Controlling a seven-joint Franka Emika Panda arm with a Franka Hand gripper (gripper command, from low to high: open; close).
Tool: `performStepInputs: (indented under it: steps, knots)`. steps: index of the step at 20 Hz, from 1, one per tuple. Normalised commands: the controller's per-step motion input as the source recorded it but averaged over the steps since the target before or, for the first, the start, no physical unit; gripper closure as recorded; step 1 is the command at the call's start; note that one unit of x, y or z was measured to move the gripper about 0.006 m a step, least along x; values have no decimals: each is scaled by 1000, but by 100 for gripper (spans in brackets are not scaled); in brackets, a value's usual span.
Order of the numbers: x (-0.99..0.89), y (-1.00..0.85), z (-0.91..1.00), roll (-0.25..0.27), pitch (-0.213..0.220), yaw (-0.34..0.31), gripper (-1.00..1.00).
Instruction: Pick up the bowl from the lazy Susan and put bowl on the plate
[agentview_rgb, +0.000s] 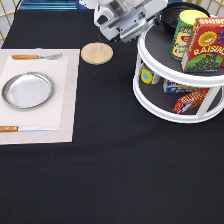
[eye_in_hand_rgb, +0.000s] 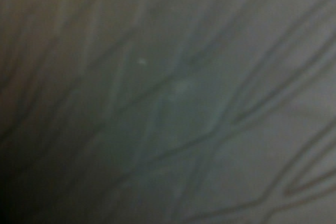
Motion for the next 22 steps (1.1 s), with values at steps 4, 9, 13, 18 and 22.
performStepInputs:
  steps: [4,9,13,18,22]
  knots:
    - [426,-69,-115,-44,73,0,-100]
    - [693,-139,-12,-37,76,-1,-100]
    - [754,-312,0,-4,55,-16,-100]
    - [821,-402,0,0,65,-3,-100]
    - [854,-346,0,0,84,0,-100]
